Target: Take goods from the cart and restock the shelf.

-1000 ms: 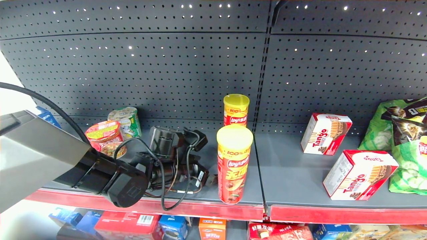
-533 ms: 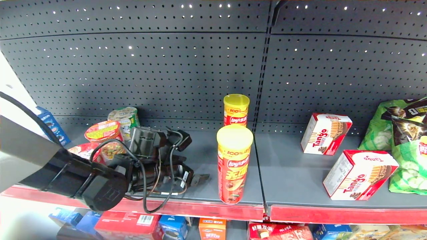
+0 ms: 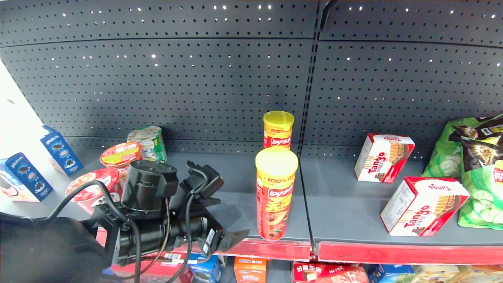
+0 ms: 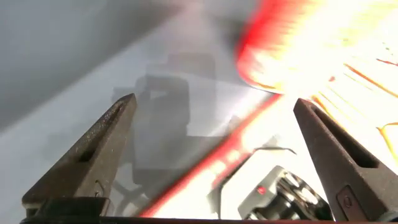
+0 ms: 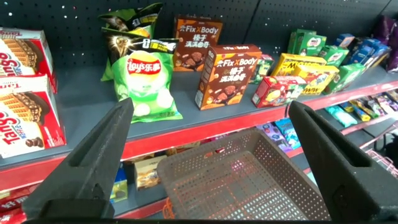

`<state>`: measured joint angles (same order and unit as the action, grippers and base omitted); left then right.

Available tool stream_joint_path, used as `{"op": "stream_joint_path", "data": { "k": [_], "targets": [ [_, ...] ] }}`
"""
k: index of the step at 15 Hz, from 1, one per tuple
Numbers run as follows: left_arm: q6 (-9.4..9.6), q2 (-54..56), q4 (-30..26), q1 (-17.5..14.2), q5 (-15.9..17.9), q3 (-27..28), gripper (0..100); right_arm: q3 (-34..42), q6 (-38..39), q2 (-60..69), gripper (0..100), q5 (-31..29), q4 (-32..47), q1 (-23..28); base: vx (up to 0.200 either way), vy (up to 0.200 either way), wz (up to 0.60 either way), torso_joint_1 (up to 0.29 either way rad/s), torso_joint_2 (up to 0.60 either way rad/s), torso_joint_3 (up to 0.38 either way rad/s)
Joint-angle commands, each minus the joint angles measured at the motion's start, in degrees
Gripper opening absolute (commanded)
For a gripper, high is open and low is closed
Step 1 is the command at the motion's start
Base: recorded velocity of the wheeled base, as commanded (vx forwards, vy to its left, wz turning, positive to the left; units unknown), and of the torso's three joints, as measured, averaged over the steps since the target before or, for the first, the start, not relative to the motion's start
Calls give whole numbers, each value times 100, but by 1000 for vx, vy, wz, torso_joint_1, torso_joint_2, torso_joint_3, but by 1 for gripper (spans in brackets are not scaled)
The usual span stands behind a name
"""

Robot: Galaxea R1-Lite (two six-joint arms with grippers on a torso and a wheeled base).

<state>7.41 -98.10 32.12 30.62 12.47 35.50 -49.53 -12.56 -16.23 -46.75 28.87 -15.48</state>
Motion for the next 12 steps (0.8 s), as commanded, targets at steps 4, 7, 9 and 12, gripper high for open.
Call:
{"op": "stream_joint_path", "data": {
  "k": [4,7,9,12],
  "targets": [
    [-3,397,-4,225,10,-272,100,119,-1,32,100,8,-21,-7,0,0,0,0,0,0],
    [-3,230,22,427,1,-157,100,216,-1,32,100,8,-65,-7,0,0,0,0,0,0],
    [-3,80,31,445,1,-52,100,233,-1,32,100,8,-65,-7,0,0,0,0,0,0],
    [-12,-359,31,480,-25,344,100,233,-1,137,100,-9,-13,-7,0,0,0,0,0,0]
  ]
}}
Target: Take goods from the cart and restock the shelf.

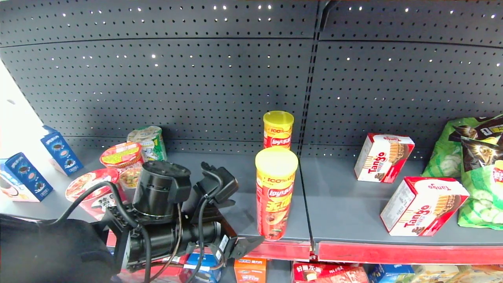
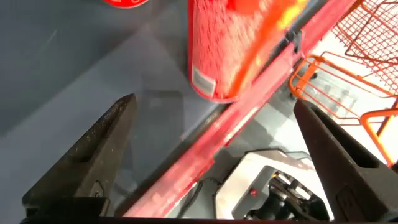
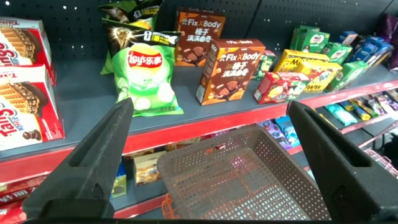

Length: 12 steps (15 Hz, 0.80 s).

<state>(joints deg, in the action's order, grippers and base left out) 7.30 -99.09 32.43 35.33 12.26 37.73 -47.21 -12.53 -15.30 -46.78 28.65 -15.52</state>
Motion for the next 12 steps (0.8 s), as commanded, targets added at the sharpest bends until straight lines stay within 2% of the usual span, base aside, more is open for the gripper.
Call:
{"op": "stream_joint_path", "data": {
  "k": [1,12],
  "targets": [
    [-1,-331,9,9,-5,173,100,2,-4,53,100,-7,18,-4,0,0,0,0,0,0],
    [8,-674,9,9,-22,367,100,-25,-4,106,100,-33,18,14,0,0,0,0,0,0]
  ]
}}
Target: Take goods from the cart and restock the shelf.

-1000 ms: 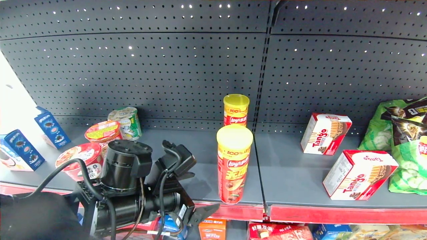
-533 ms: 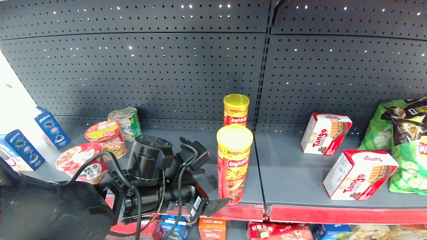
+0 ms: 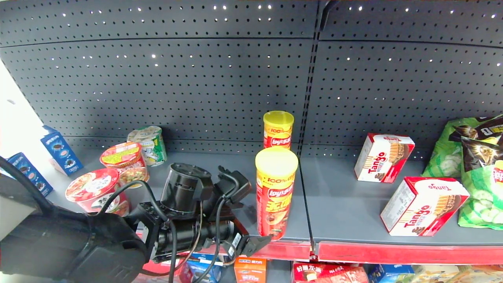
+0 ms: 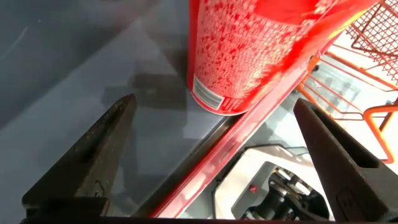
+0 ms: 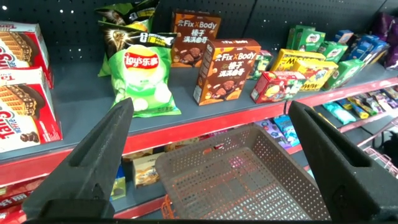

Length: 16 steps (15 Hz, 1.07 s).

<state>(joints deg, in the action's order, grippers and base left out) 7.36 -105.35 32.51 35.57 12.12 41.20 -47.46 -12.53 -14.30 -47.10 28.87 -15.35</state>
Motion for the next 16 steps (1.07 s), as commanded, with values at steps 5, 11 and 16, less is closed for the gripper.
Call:
{"op": "stream_joint_path", "data": {
  "k": [5,11,16],
  "targets": [
    [2,-188,10,-50,-8,98,100,0,-4,41,100,0,5,23,0,0,0,0,0,0],
    [2,-390,10,-50,-8,292,100,-9,-4,85,100,0,14,32,0,0,0,0,0,0],
    [2,-451,10,-68,-8,336,100,8,-4,94,100,-9,14,32,0,0,0,0,0,0]
  ]
}}
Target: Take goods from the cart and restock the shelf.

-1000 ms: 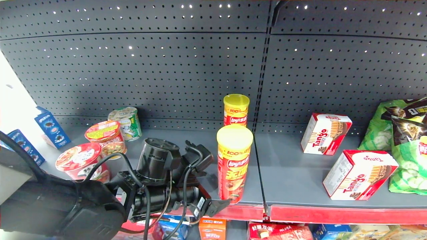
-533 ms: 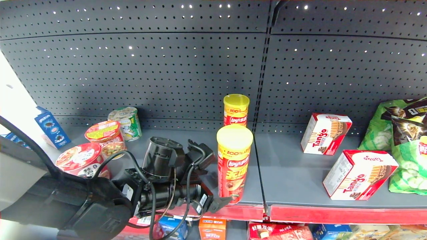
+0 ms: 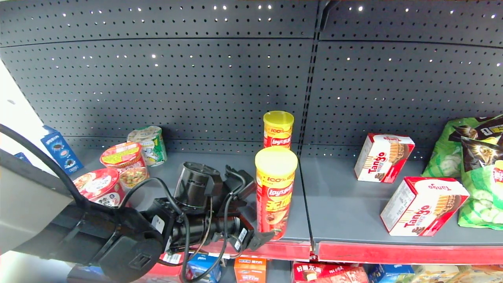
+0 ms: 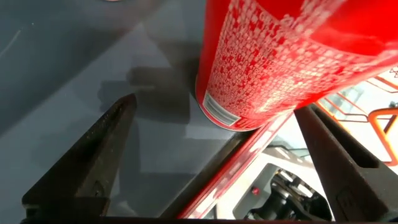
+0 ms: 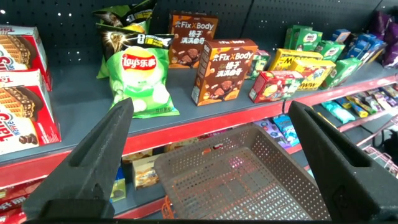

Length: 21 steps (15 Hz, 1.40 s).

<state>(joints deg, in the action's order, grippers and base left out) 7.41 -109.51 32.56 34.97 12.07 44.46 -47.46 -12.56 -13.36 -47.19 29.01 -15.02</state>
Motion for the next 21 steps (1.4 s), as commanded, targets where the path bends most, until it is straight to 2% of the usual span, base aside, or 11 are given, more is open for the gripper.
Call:
{"op": "stream_joint_path", "data": {
  "k": [1,13,21],
  "targets": [
    [-3,-44,5,-8,-3,19,100,8,-1,-9,100,-1,-1,-1,0,0,0,0,0,0],
    [6,-246,5,-114,-3,283,100,8,-1,9,100,-1,-1,8,0,0,0,0,0,0],
    [6,-159,-4,-114,-3,63,100,17,-1,9,100,-1,-1,8,0,0,0,0,0,0]
  ]
}}
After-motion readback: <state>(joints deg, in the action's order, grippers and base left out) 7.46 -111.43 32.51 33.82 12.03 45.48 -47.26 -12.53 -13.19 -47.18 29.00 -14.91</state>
